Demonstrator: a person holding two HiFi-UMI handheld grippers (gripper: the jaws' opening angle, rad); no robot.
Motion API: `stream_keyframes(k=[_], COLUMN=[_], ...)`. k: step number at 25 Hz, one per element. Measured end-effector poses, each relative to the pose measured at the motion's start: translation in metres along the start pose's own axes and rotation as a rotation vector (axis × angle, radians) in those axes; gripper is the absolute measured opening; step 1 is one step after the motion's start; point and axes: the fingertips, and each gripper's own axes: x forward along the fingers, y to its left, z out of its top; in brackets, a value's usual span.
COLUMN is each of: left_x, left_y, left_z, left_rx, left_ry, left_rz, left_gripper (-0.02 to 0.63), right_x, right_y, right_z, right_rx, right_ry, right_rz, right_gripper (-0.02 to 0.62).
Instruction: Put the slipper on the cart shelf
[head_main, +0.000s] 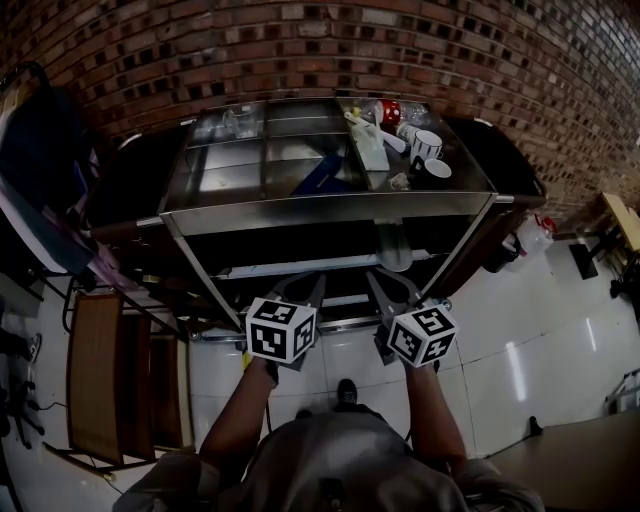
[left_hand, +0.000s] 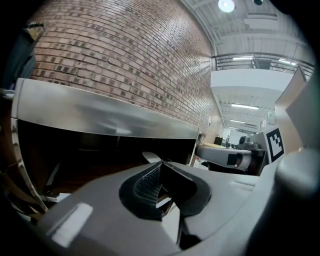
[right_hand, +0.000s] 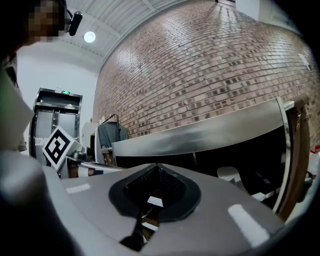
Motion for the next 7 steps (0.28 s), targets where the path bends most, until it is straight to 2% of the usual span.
stream_keyframes(k=[7], left_x=[0.0043], left_y=[-0.0043], left_z=[0.0009], left_rx=[0.003], left_ry=[-0.003], left_rz=[-0.003], left_gripper=[0.008], right_x=[-0.0028], right_y=[-0.0023], right_z=[0.0061], right_rx=[-0.007], right_ry=[-0.008], right_rz=[0.012], right_gripper=[0.0])
